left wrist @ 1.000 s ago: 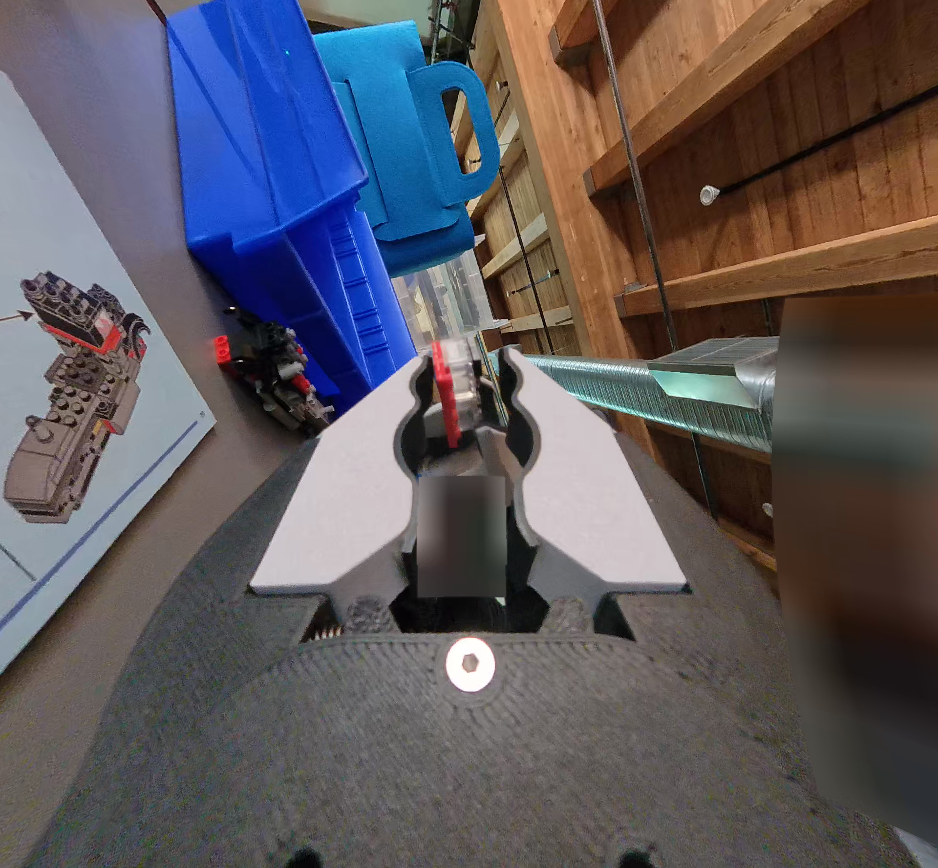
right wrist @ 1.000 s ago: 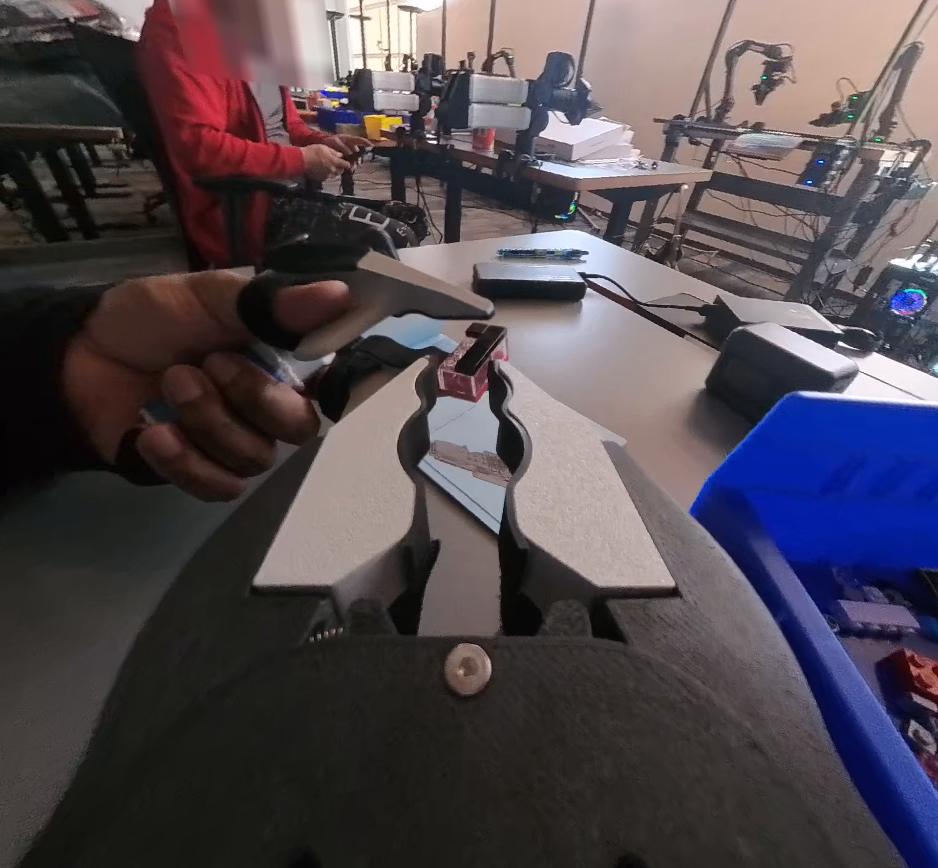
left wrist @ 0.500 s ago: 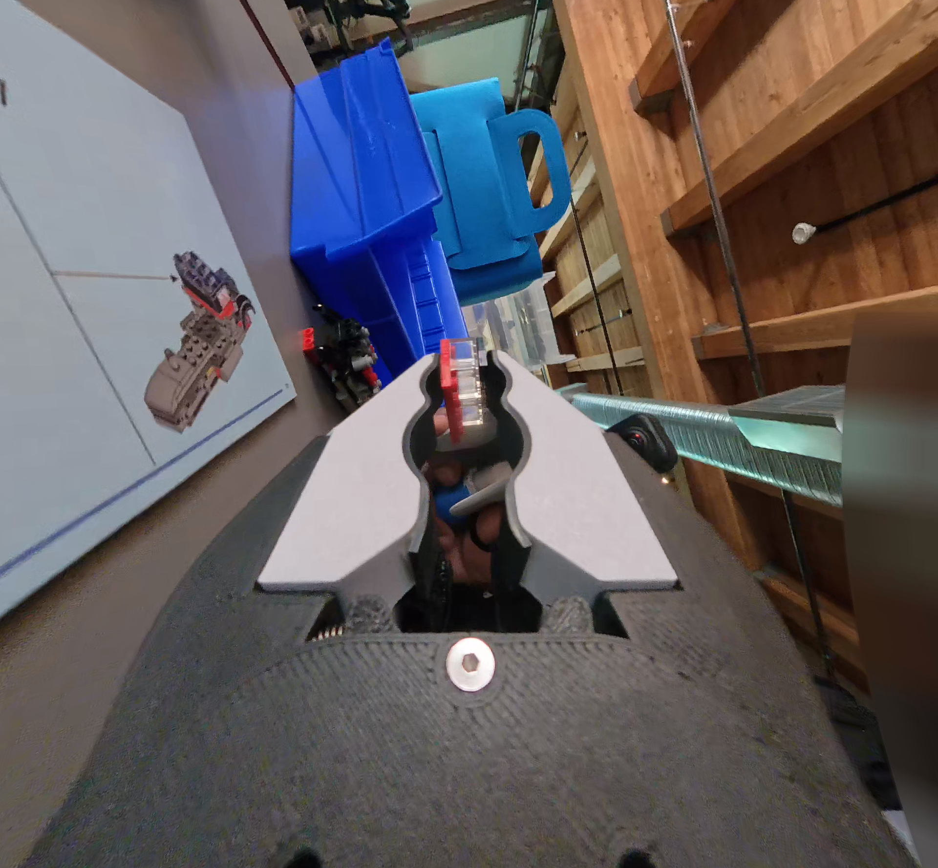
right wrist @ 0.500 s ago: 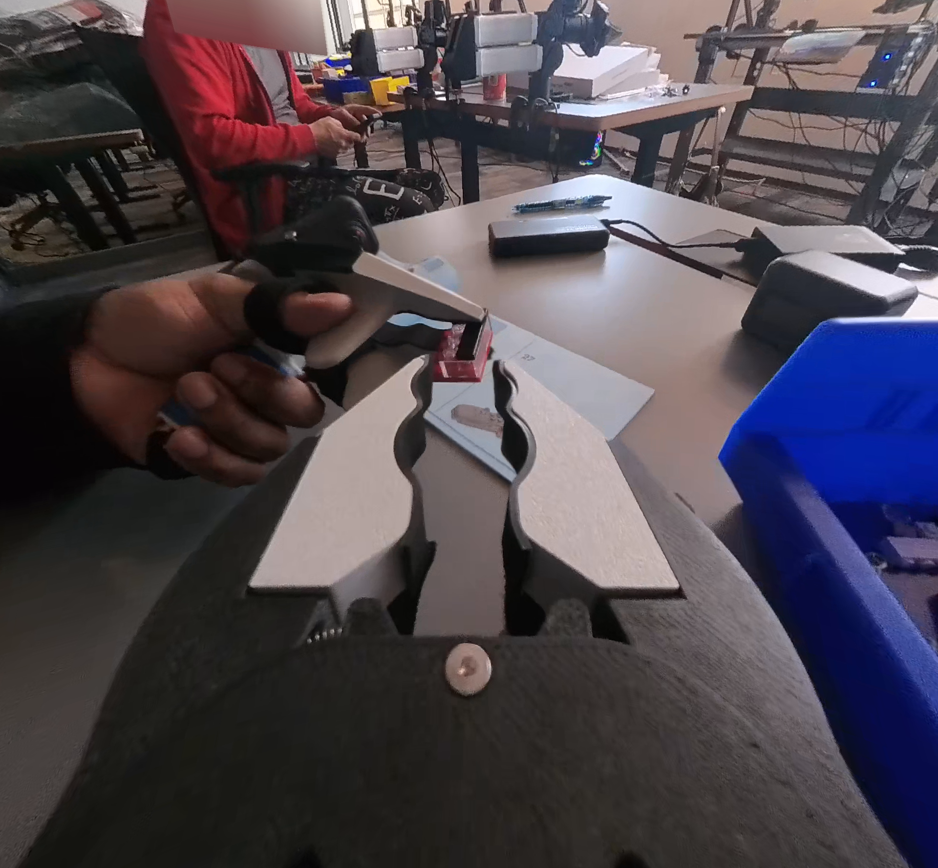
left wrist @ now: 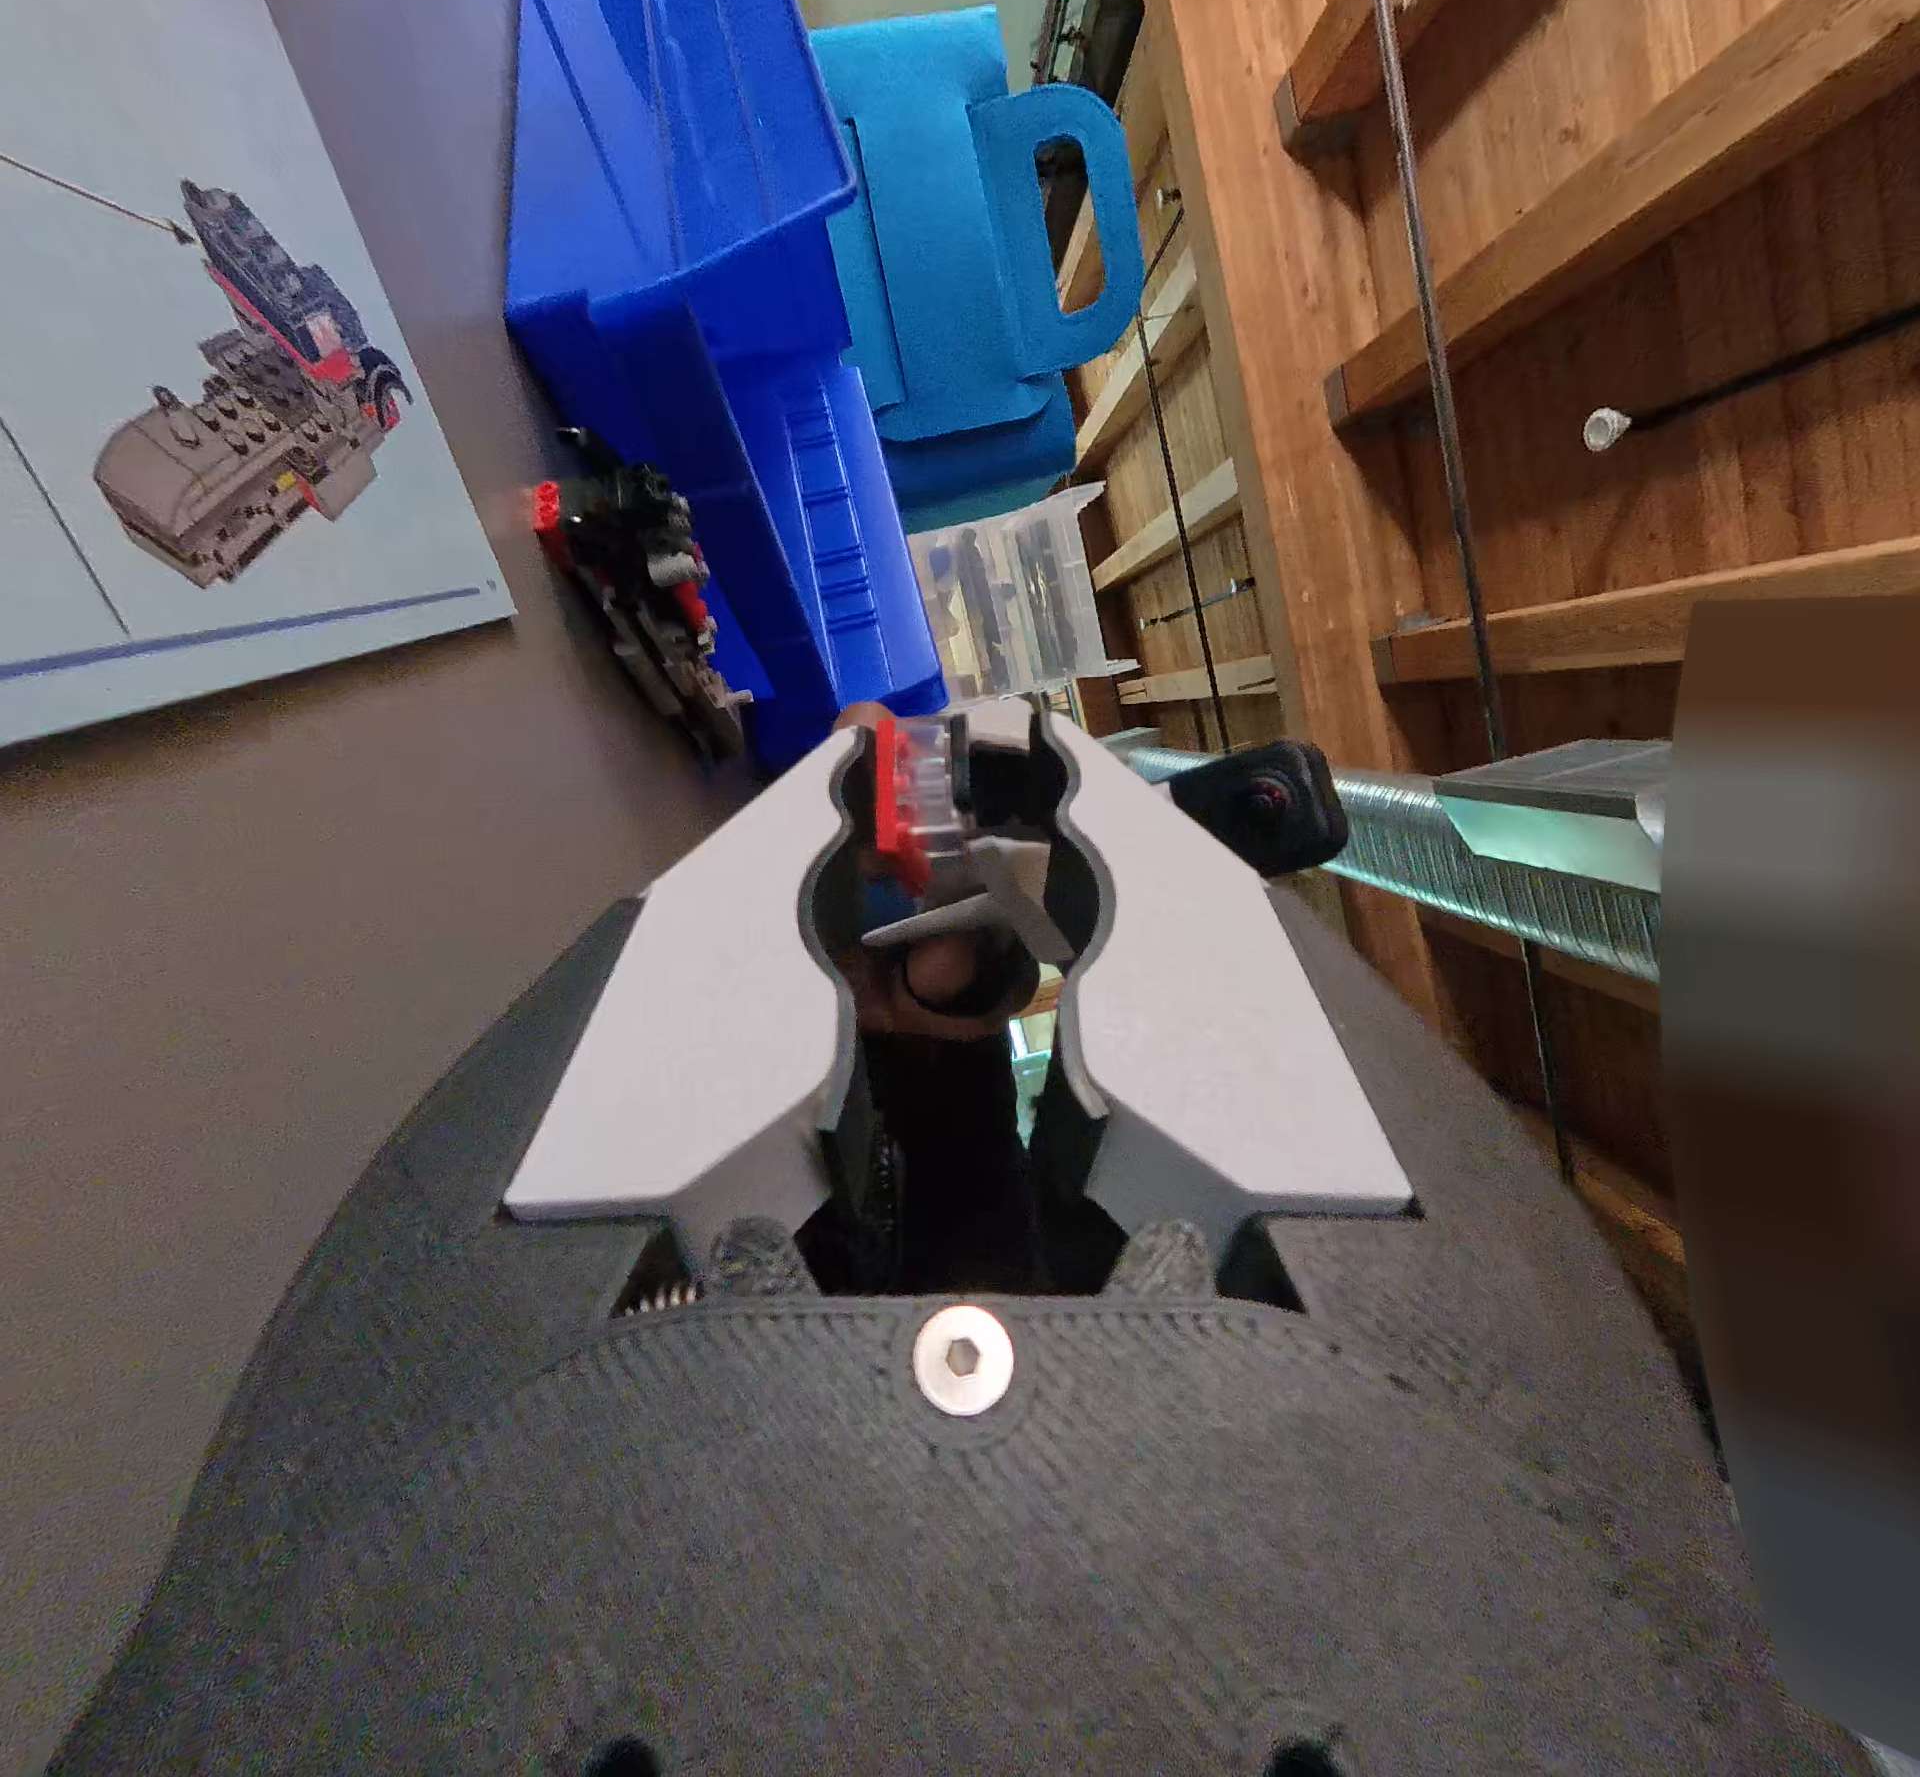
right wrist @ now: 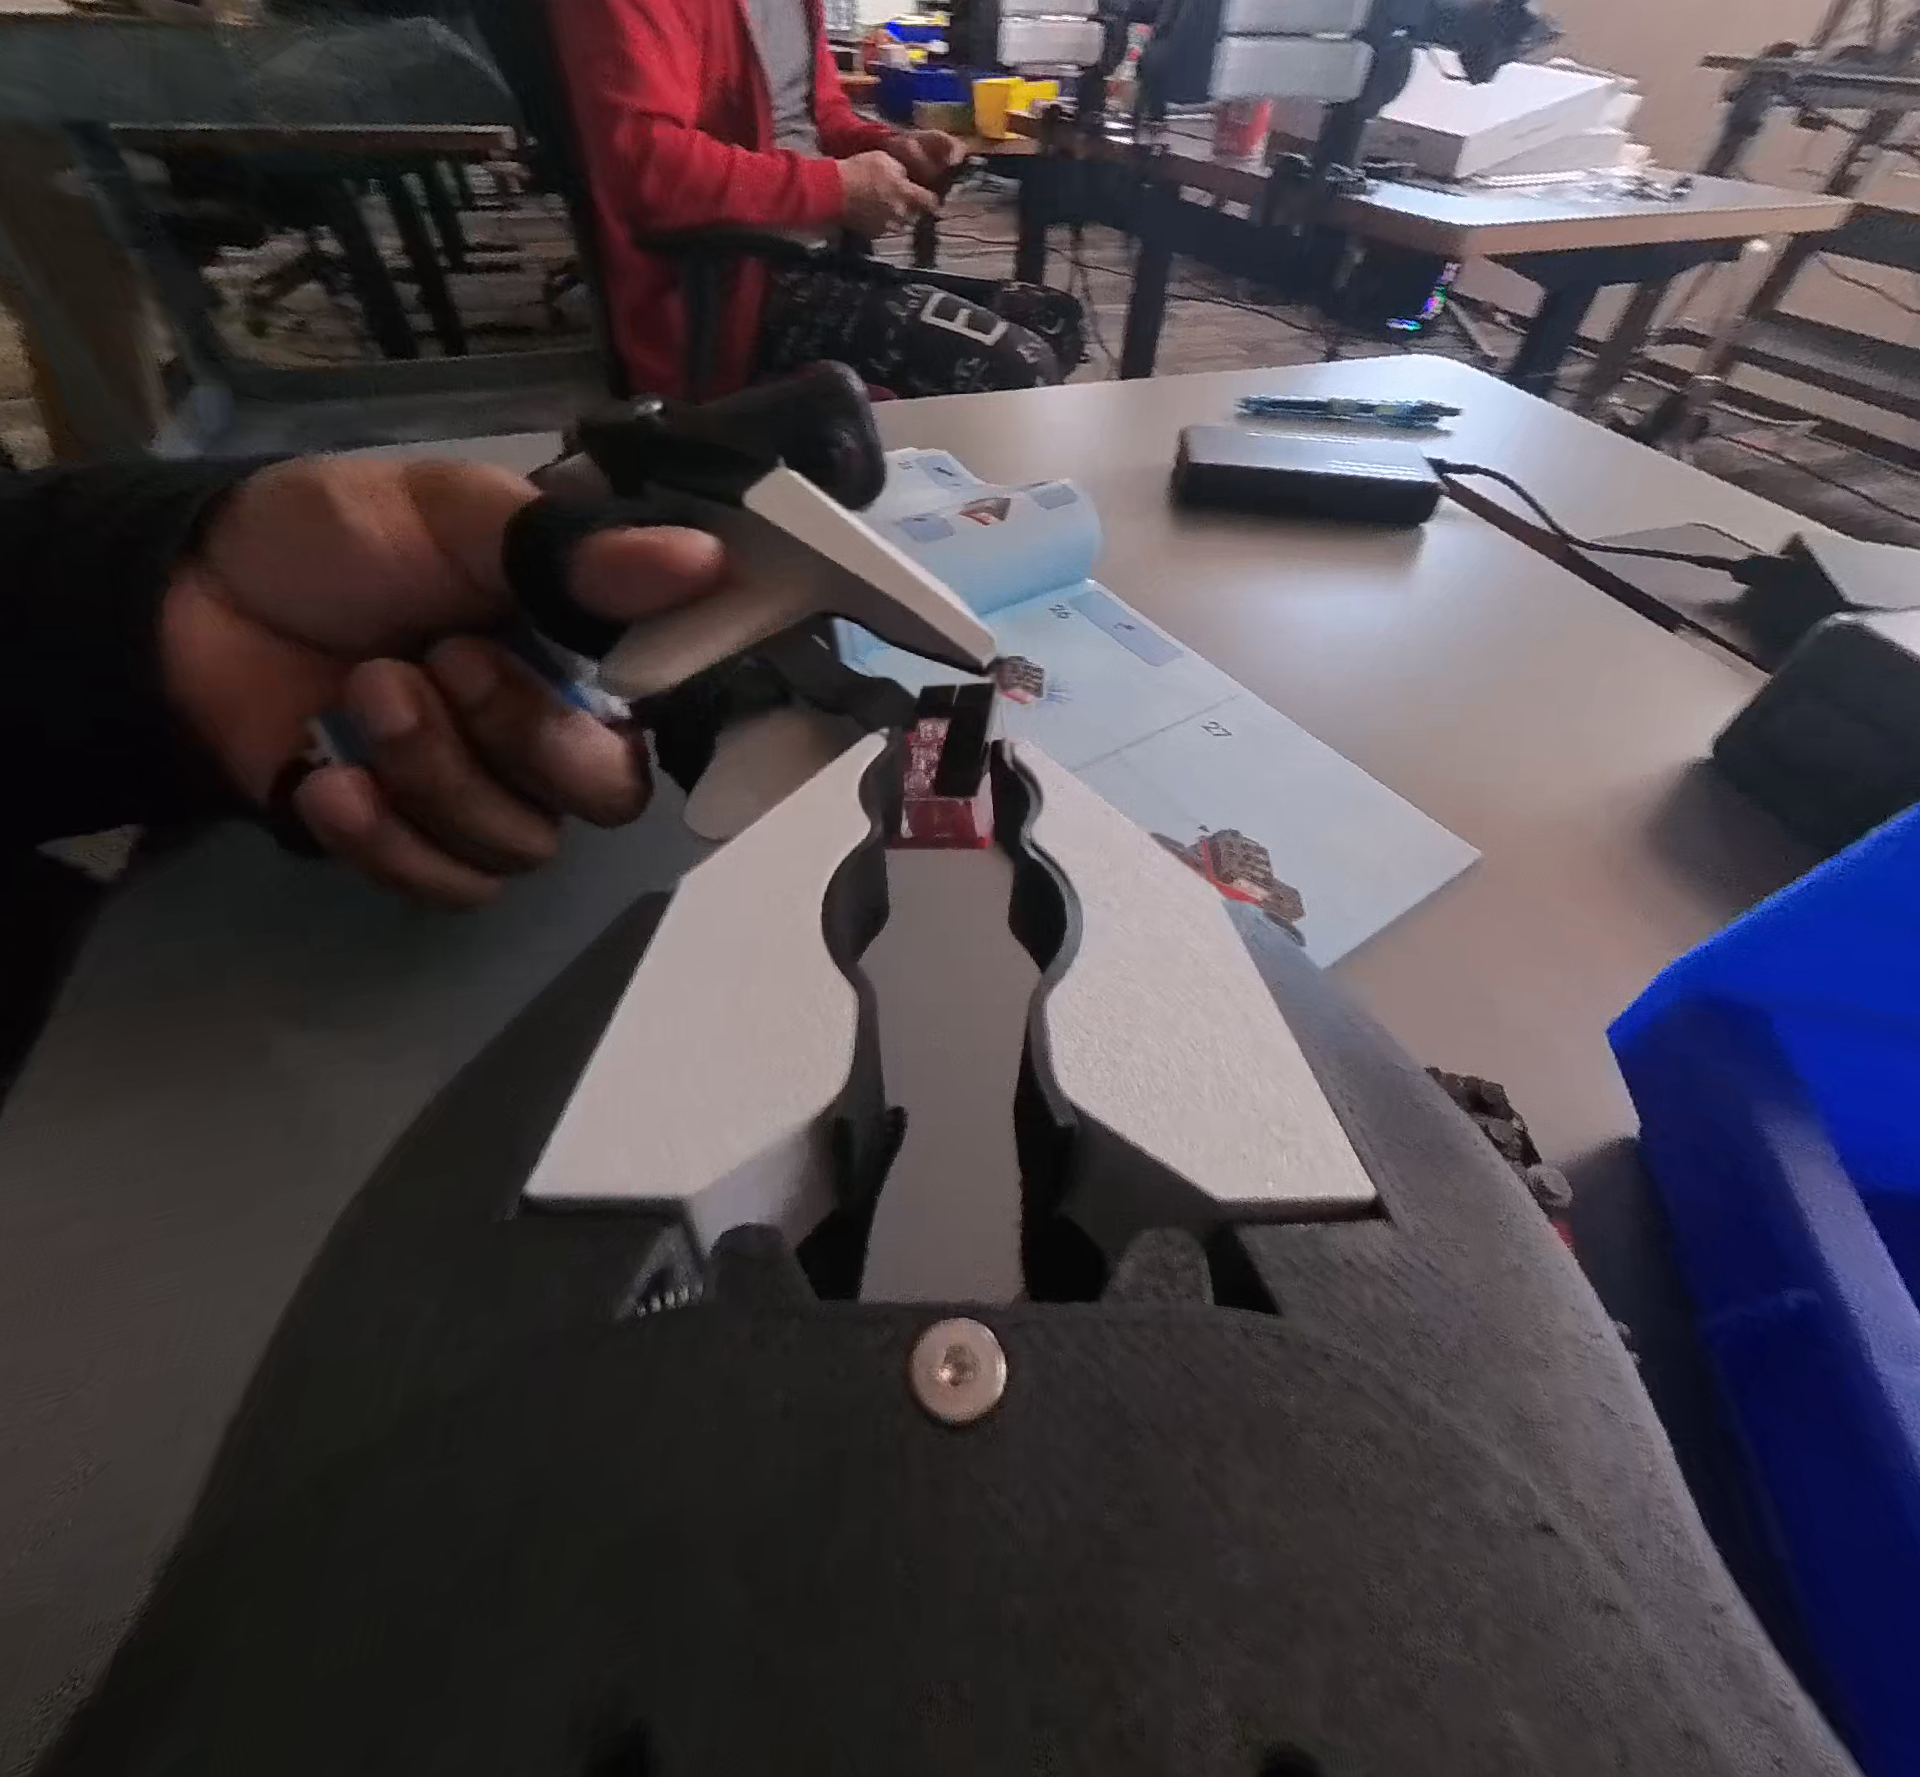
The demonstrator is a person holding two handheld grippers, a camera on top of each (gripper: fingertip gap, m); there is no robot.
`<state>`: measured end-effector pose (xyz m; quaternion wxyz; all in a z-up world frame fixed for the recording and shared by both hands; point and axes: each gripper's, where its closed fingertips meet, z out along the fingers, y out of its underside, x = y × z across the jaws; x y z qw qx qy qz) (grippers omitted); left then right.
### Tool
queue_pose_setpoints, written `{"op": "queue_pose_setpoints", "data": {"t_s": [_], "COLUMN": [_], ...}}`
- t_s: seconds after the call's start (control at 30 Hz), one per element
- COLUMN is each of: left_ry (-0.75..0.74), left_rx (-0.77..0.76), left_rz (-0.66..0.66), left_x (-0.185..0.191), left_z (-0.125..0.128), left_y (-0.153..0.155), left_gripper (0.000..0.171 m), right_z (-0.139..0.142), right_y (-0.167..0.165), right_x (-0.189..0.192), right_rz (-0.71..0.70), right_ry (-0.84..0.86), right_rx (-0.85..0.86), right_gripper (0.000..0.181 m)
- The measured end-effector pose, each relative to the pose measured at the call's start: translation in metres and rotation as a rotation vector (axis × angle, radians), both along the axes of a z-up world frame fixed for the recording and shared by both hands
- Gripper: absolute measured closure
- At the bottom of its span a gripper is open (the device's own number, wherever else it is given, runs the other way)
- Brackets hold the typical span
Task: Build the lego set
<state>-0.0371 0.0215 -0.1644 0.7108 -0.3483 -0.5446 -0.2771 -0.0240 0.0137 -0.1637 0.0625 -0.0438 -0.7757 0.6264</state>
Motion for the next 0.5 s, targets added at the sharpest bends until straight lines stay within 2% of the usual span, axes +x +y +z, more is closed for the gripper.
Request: {"op": "queue_pose_setpoints", "data": {"t_s": [0.2, 0.5], "left_ry": [-0.019, -0.049], "left_rx": [0.012, 0.076], "left_rz": [-0.067, -0.090], "left_x": [0.011, 0.011], "left_z": [-0.001, -0.004], "left_y": [0.003, 0.005], "left_gripper": [0.145, 0.150], "right_z": [0.012, 0.006], "right_y": [0.005, 0.004], "right_x": [0.009, 0.004], "right_rz": [0.108, 0.131], "right_ry": [0.021, -0.012], "right_rx": [-0.036, -0.043], "right_gripper": [0.172, 0.172]}}
